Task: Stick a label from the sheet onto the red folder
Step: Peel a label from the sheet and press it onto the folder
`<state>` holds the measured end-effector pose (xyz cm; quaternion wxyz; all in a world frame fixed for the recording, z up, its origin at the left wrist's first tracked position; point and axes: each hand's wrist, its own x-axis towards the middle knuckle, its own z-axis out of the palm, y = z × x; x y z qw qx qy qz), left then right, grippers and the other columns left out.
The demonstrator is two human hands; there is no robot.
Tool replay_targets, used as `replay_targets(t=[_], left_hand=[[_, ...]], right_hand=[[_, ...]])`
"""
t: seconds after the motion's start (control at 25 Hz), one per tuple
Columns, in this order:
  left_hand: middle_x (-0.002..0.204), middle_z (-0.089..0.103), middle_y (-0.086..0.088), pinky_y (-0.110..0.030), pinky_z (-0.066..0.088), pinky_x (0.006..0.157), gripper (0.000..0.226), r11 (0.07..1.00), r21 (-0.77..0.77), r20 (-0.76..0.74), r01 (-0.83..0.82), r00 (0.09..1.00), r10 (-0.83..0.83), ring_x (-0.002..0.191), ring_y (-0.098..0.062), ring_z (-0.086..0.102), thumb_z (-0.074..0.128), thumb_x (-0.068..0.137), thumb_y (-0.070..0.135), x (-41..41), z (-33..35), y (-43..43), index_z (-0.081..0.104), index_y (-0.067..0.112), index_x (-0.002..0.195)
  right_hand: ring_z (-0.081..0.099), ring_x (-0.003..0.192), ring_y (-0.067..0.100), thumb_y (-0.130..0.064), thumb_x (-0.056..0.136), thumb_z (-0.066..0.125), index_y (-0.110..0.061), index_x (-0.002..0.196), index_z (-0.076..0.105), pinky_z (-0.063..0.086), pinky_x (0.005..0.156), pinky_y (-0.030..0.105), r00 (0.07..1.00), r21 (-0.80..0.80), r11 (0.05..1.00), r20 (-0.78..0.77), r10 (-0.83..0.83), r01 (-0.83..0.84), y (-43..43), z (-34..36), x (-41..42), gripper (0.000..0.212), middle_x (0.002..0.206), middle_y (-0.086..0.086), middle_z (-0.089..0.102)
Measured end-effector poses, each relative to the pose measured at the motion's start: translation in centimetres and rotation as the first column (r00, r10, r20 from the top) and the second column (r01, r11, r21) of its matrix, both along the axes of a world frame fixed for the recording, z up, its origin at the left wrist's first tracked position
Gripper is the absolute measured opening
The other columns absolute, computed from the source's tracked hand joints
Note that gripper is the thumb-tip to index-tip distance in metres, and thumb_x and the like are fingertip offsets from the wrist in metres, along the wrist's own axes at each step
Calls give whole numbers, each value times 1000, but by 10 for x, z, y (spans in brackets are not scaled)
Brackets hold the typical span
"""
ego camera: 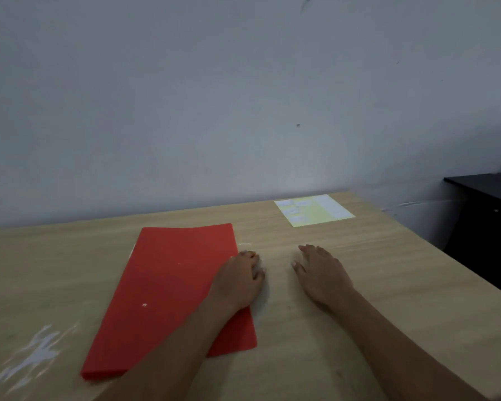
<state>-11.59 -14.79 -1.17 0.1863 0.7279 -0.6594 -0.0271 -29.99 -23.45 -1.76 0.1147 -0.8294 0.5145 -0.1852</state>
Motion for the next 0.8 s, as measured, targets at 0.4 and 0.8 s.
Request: replay_targets(t=[0.4, 0.8], left_hand=[[153, 40, -7, -38, 22, 120, 57, 1000, 17, -28, -27, 999, 27, 144, -23, 32, 37, 98, 39, -32, -9, -130, 39, 8, 146], [161, 27, -5, -40, 15, 122, 64, 994, 50, -40, -97, 994, 99, 150, -24, 18, 30, 99, 45, -33, -14, -213, 27, 9, 152]], right_hand=[[18, 150, 23, -48, 98, 40, -15, 152, 30, 24, 117, 42, 996, -10, 996, -37, -85, 84, -123, -6, 2, 64, 161, 4, 27], [17, 150, 23, -47, 99, 39, -17, 151, 34, 22, 118, 42, 989, -16, 989, -35, -145, 144, -182, -13, -4, 60, 162, 5, 24]])
